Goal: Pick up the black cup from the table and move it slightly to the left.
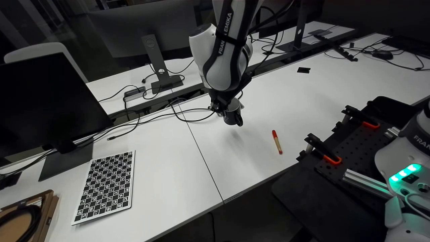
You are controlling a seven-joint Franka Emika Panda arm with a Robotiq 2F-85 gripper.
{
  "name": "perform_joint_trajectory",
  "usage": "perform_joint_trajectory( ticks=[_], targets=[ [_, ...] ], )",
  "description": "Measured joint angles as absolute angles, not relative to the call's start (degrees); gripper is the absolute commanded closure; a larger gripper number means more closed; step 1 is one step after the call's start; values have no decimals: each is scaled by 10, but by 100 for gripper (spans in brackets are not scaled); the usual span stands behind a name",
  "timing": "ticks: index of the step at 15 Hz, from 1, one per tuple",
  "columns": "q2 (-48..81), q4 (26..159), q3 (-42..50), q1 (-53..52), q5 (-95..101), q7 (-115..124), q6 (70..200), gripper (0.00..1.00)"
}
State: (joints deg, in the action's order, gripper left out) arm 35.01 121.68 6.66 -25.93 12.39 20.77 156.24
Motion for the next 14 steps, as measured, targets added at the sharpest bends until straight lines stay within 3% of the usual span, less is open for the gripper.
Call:
perform_joint_trajectory(
  ticks=[5, 14],
  targets=[
    [359, 1228, 58, -245, 116, 208, 1561, 98],
    [405, 1244, -37, -195, 68, 178, 1564, 98]
  ],
)
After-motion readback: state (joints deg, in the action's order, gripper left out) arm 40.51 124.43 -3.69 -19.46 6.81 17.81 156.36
